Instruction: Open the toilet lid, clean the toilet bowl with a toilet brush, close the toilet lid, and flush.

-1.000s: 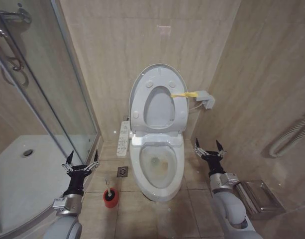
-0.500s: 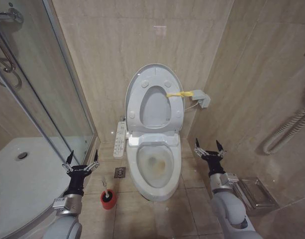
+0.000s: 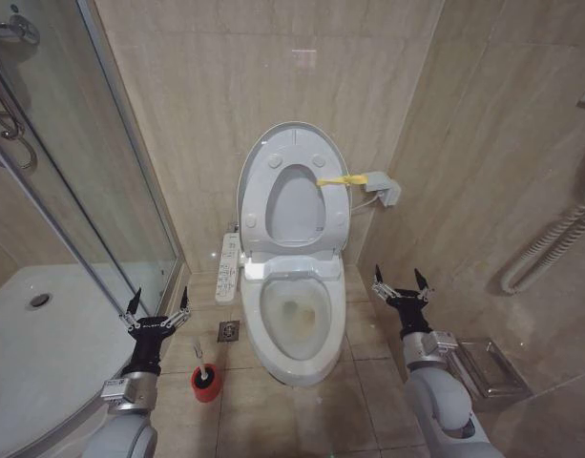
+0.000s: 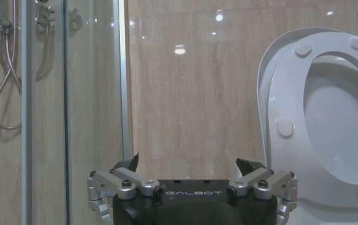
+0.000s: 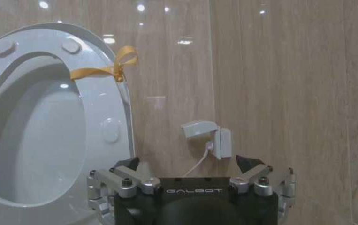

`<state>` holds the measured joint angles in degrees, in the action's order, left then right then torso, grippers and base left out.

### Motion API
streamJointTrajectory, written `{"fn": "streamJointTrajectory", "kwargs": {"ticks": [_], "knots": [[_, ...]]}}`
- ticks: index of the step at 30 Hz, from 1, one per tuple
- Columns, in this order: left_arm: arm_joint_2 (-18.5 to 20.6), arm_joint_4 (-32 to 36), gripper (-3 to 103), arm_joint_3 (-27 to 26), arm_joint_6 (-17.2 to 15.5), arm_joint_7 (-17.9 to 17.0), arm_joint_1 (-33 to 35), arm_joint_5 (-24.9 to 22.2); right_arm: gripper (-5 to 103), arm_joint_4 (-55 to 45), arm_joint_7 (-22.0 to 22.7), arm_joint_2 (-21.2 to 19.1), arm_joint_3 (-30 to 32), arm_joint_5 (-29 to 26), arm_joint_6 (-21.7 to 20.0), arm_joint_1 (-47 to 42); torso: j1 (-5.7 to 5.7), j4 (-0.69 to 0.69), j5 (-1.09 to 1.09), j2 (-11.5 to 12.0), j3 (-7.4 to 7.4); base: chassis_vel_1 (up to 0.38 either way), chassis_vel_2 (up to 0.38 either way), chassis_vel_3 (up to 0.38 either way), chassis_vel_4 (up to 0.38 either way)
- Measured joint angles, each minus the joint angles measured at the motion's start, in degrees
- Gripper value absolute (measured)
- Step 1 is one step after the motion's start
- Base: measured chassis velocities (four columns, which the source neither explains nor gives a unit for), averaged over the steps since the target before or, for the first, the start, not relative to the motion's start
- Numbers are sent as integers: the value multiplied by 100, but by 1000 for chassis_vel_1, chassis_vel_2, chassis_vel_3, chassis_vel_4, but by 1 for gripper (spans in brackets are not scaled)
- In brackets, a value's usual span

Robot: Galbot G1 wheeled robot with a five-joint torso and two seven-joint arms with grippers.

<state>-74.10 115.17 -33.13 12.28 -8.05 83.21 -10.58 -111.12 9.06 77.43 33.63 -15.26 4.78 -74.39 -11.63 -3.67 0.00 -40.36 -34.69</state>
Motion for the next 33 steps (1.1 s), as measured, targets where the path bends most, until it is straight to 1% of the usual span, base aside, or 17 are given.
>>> {"fn": "streamJointTrajectory", "kwargs": {"ticks": [33], "knots": [[0, 0, 100, 0, 0, 0, 0, 0, 100, 0, 0, 0, 0, 0, 0, 0, 0, 0, 0, 0, 0, 0, 0, 0, 0]]}}
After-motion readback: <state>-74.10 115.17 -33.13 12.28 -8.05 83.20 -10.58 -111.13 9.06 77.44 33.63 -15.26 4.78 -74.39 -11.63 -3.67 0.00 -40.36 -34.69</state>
